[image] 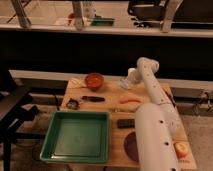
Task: Place towel in plastic cup
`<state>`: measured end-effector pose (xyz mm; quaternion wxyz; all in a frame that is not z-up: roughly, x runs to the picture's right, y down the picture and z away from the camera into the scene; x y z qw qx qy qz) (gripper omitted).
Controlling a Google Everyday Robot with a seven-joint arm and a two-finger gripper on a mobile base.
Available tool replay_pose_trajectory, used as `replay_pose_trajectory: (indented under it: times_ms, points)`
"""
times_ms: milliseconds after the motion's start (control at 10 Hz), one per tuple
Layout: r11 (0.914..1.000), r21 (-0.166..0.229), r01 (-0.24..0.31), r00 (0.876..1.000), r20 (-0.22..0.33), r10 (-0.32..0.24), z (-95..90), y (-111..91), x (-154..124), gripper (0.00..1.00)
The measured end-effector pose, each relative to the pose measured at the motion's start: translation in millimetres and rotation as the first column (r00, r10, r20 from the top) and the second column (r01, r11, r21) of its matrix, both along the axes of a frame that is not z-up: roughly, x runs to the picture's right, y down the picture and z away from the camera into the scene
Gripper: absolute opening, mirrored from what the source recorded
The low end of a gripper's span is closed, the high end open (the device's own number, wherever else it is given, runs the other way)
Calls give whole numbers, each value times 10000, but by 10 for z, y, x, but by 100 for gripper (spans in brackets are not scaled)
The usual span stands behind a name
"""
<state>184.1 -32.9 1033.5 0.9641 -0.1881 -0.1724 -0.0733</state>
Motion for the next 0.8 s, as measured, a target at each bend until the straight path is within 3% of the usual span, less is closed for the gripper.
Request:
replay_pose_trajectory:
  times_ms: [800]
  points:
    - [10000, -1, 0, 10000, 1, 0, 1, 1, 0, 44]
